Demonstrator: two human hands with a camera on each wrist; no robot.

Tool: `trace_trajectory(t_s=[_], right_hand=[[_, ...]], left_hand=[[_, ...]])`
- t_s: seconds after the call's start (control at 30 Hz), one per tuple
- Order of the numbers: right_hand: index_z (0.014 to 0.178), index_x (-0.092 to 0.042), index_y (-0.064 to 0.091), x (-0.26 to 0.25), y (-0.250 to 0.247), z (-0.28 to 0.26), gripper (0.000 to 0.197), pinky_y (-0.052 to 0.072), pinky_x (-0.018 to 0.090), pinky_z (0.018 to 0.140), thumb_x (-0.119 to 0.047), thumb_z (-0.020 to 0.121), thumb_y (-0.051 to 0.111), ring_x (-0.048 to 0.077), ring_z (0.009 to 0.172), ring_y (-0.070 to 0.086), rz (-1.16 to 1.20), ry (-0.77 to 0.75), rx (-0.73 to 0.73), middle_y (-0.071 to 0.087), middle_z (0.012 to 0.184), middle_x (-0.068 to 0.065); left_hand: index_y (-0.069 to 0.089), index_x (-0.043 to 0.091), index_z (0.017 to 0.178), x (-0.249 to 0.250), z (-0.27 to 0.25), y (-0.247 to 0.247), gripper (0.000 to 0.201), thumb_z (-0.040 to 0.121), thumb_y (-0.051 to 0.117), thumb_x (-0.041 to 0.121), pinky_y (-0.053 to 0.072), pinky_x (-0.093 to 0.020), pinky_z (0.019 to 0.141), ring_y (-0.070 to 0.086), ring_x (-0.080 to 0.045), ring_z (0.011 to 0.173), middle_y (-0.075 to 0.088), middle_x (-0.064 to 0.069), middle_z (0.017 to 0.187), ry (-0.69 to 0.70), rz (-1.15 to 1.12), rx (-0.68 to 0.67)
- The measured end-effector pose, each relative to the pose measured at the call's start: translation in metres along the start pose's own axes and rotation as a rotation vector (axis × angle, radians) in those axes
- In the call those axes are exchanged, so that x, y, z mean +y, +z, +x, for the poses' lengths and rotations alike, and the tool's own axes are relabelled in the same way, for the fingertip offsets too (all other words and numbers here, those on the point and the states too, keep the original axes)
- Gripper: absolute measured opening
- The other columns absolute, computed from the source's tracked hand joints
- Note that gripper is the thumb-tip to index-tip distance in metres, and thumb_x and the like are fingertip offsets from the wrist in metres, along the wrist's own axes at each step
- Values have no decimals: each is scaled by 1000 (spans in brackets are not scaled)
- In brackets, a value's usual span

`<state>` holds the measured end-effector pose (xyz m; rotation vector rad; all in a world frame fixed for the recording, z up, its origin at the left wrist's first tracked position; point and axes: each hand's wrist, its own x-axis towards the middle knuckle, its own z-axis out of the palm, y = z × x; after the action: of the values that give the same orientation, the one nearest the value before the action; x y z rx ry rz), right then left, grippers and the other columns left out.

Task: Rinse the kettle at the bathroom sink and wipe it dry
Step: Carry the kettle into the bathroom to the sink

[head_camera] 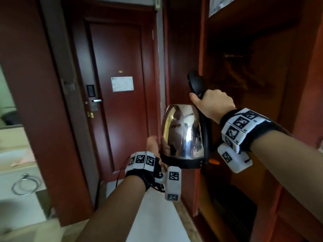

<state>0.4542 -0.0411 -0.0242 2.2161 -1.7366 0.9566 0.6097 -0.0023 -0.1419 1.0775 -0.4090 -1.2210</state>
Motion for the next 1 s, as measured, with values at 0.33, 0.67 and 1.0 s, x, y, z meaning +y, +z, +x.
trace_trajectory(t_s=[0.33,0.67,1.0], right_hand=[[79,-10,56,-138,73,16,56,42,33,69,-61,90,34,27,74,51,174,-140,-105,54,77,8],[85,-6,61,-248,138,38,62,40,32,68,-61,91,33,30,78,55,233,-305,-158,50,72,8],[98,-5,65,-331,210,93,65,39,34,71,-61,90,35,37,97,60,319,-482,-155,65,101,17]], left_hand=[[44,9,62,79,21,-132,35,90,37,29,43,-16,36,47,-18,30,46,-5,39,16,-60,89],[37,16,47,130,60,-226,44,90,37,25,33,-10,35,33,-14,23,36,1,33,103,-92,306],[30,15,47,169,117,-268,38,84,36,13,31,-6,33,31,-14,20,33,1,30,208,-79,497]])
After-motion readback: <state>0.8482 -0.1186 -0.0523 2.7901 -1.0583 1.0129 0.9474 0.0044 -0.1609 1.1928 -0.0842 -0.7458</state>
